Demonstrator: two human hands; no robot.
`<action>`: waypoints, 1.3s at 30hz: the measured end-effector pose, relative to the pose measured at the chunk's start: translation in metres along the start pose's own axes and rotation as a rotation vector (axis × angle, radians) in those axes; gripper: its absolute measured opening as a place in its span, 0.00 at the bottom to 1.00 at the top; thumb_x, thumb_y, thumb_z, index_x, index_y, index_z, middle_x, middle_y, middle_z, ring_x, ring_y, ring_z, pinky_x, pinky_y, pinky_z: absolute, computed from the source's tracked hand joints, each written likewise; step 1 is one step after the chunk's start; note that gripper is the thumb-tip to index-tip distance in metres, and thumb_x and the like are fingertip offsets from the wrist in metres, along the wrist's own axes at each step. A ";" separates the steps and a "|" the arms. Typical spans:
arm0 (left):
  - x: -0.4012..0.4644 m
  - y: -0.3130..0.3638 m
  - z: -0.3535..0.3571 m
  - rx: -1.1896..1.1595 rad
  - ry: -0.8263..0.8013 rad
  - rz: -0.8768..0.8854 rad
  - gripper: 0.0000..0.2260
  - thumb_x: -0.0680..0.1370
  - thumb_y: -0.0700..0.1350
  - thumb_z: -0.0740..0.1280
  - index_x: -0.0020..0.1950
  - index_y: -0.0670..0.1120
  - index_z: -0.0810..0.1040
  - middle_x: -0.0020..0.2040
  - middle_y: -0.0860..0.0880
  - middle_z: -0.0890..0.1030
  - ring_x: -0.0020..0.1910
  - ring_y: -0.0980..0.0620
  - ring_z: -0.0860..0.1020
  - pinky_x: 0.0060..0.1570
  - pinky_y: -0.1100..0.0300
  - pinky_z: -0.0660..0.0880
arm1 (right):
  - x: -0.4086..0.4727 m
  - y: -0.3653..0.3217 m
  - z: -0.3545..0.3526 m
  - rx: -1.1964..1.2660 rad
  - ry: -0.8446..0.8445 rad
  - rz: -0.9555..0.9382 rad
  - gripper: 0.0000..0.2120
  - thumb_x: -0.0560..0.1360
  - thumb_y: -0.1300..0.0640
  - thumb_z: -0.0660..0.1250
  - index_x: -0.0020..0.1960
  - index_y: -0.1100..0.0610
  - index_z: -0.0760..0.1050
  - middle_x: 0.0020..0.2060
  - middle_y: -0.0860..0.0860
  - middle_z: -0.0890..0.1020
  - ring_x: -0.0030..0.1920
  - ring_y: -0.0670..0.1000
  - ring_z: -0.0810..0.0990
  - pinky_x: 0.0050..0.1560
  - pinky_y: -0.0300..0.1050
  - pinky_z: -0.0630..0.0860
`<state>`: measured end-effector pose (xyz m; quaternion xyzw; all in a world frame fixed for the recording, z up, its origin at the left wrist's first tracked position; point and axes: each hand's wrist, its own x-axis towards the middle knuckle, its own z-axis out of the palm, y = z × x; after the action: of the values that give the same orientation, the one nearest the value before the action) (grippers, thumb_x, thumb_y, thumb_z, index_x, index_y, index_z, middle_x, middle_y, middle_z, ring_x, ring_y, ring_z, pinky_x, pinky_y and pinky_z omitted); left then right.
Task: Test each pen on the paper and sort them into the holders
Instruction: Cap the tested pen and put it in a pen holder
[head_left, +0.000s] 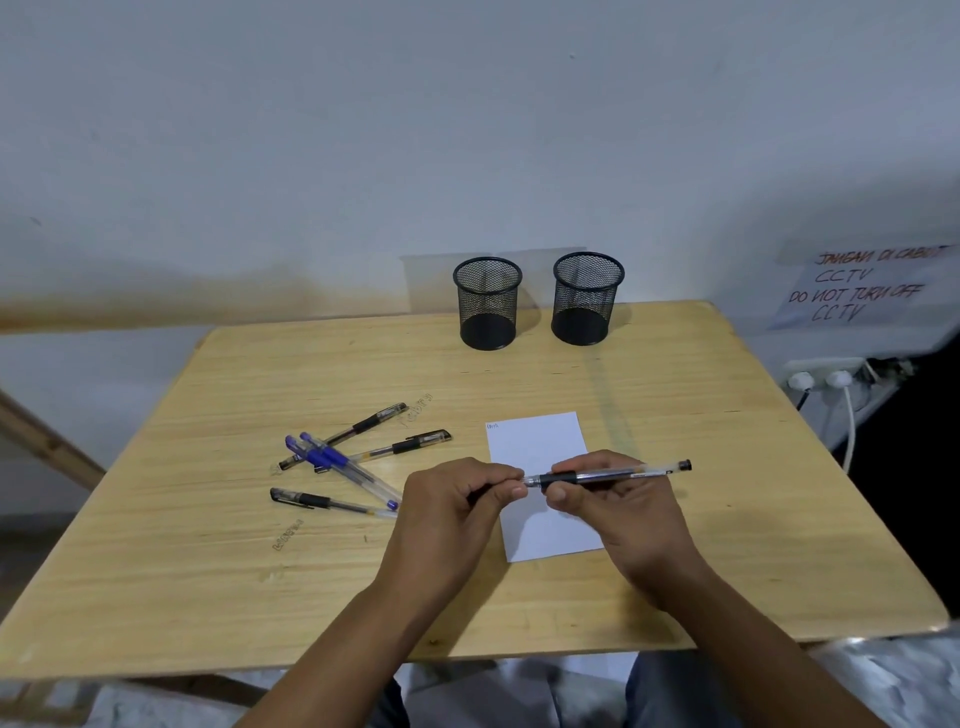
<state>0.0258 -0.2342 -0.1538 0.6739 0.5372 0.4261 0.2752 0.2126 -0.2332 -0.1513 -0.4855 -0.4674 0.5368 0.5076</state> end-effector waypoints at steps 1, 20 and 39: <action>0.003 0.002 0.001 -0.004 -0.009 -0.007 0.05 0.75 0.43 0.74 0.48 0.52 0.87 0.42 0.63 0.84 0.43 0.64 0.81 0.44 0.69 0.74 | 0.003 -0.002 -0.001 0.024 -0.012 0.001 0.07 0.66 0.61 0.76 0.45 0.58 0.84 0.42 0.54 0.87 0.45 0.53 0.86 0.48 0.43 0.82; 0.171 -0.014 0.020 0.018 0.232 -0.303 0.31 0.70 0.50 0.77 0.69 0.44 0.72 0.63 0.48 0.77 0.64 0.48 0.74 0.61 0.55 0.72 | 0.154 -0.068 -0.044 -0.450 0.159 -0.133 0.08 0.78 0.53 0.67 0.55 0.51 0.82 0.39 0.47 0.80 0.31 0.48 0.80 0.39 0.54 0.83; 0.223 -0.051 0.020 0.019 0.185 -0.296 0.32 0.63 0.53 0.81 0.64 0.48 0.74 0.57 0.52 0.80 0.55 0.52 0.78 0.56 0.57 0.76 | 0.244 -0.097 0.020 -1.128 -0.021 -0.405 0.08 0.77 0.58 0.68 0.52 0.59 0.84 0.47 0.53 0.84 0.50 0.54 0.80 0.49 0.45 0.73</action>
<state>0.0318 -0.0053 -0.1435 0.5481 0.6574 0.4360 0.2781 0.1978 0.0146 -0.0644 -0.5758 -0.7686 0.1031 0.2590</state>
